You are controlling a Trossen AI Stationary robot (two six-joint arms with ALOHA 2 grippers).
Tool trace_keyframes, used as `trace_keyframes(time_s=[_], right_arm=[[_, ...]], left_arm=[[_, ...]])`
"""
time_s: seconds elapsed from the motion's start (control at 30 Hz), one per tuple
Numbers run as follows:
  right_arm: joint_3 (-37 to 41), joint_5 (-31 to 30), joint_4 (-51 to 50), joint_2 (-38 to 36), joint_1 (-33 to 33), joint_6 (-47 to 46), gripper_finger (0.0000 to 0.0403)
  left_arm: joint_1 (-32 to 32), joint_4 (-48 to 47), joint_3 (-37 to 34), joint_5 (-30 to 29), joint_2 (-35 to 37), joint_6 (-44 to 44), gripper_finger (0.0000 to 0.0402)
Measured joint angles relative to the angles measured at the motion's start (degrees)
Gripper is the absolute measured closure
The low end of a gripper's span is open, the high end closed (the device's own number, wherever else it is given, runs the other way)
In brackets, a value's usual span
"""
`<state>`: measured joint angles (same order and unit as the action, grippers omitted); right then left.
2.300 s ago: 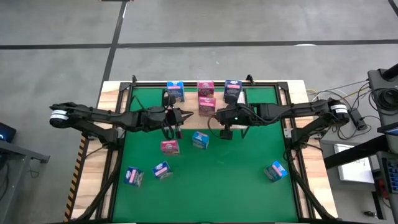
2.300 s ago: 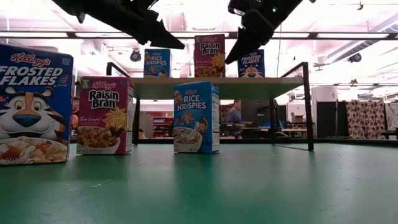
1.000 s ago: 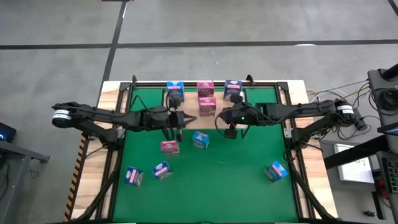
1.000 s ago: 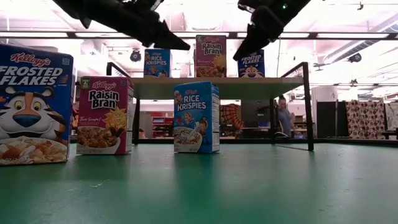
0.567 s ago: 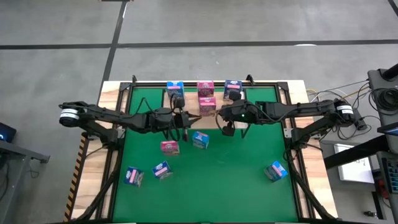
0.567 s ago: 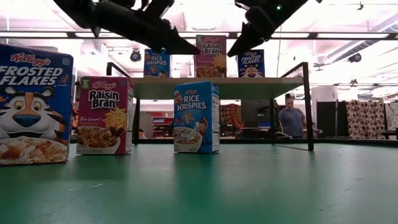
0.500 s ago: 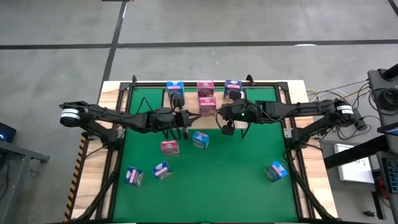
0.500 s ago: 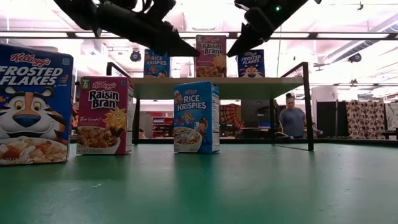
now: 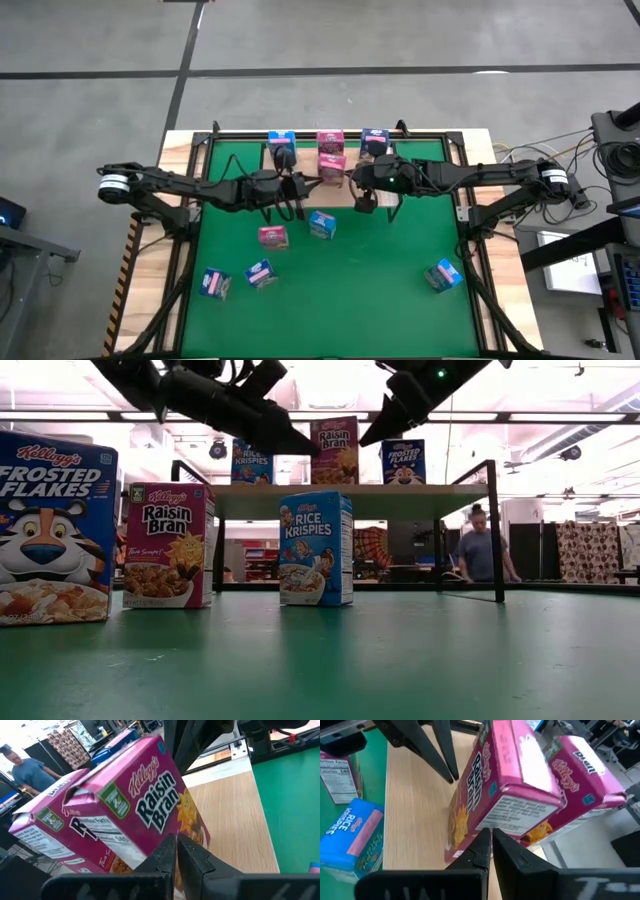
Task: Stack cereal on shelf
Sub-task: Put the right violet cereal box, aligned with the other violet cereal box on the shelf, then put the right light blue cereal box, aligned with the other light blue cereal box on the shelf
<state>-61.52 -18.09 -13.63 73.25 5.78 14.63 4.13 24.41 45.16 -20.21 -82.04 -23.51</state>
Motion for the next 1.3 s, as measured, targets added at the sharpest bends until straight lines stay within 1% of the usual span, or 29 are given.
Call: trace_keyframes(time_s=[0.13,0.23,0.47,0.57,0.67,0.87,1.07,1.3], right_arm=[[0.0,0.0,0.5,0.0,0.5,0.4,0.0394],[0.0,0.0,0.6,0.0,1.0,0.4,0.0394],[0.0,0.0,-0.3,0.0,1.9,0.5,0.0394],[0.0,0.1,-2.1,-0.4,1.6,-0.2,0.0394],[0.0,1.4,-5.1,-0.6,1.4,-1.9,0.0394],[0.1,8.8,-5.7,-0.2,1.3,-2.7,0.0394],[0.1,9.0,-5.4,0.0,0.4,-4.4,0.0394],[0.1,9.1,-5.5,-0.4,-4.0,-9.9,0.0394]], left_arm=[[-0.3,-2.4,1.4,0.1,0.3,0.0,0.0401],[-0.4,-6.2,2.9,0.1,0.7,0.0,0.0401],[-0.6,-19.6,6.2,0.1,3.2,0.3,0.0401],[-0.6,-23.4,6.5,0.1,4.4,0.9,0.0401],[-0.6,-24.7,6.5,0.1,4.9,1.3,0.0401],[-0.6,-24.5,6.5,0.1,4.8,1.5,0.0401],[-1.1,-24.7,6.5,0.1,5.0,2.0,0.0401],[-3.2,-26.8,6.5,0.1,8.1,3.4,0.0401]])
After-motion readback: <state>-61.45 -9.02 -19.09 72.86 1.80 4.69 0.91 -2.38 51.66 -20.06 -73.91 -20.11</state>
